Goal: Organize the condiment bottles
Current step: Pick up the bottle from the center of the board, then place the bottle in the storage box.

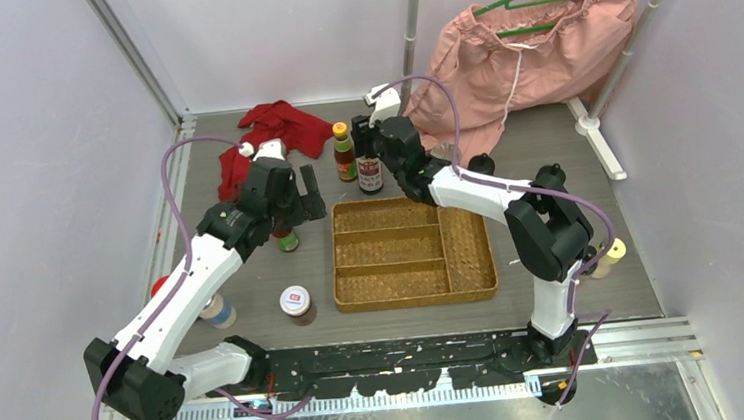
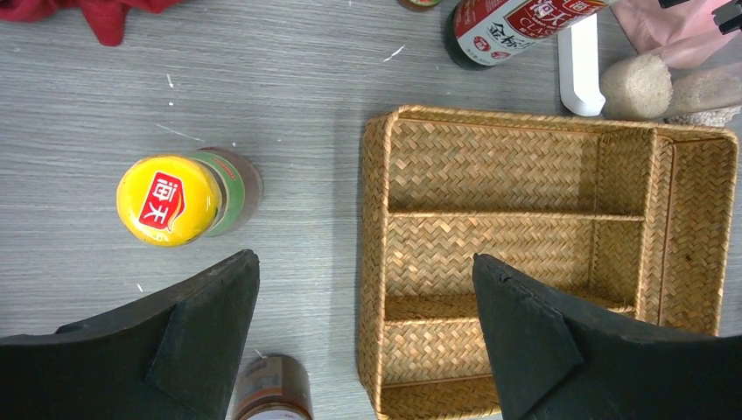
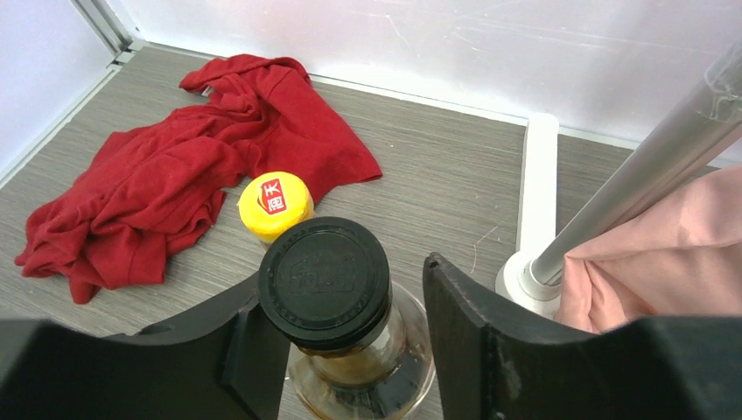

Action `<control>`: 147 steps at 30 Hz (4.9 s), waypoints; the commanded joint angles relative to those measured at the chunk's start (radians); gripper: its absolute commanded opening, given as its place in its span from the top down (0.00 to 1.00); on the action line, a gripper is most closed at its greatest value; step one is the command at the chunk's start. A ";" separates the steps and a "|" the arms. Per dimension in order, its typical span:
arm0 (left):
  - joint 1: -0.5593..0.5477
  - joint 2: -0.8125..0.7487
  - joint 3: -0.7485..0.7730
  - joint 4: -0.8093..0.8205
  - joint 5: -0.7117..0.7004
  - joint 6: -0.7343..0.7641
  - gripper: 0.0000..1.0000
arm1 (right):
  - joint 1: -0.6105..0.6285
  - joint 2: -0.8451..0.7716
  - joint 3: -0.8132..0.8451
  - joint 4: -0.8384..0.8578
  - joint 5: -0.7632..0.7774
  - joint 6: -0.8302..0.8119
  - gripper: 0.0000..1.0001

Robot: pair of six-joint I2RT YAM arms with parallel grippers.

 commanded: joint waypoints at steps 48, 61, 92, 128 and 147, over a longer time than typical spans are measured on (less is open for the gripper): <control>-0.001 -0.111 -0.096 0.024 0.007 -0.008 0.09 | 0.015 -0.186 0.349 -0.307 0.079 -0.165 0.83; -0.001 -0.137 -0.115 0.012 -0.004 -0.015 0.10 | 0.061 -0.397 0.249 -0.418 0.135 -0.148 0.85; -0.007 -0.128 -0.131 0.002 -0.025 -0.035 0.12 | 0.086 -0.573 -0.211 -0.243 0.182 -0.064 0.85; -0.044 -0.074 -0.145 0.029 -0.050 -0.044 0.13 | 0.039 -0.564 -0.431 -0.078 0.170 0.036 0.86; -0.045 -0.070 -0.151 0.073 -0.040 -0.022 0.11 | 0.038 -0.614 -0.422 -0.126 0.137 0.016 0.00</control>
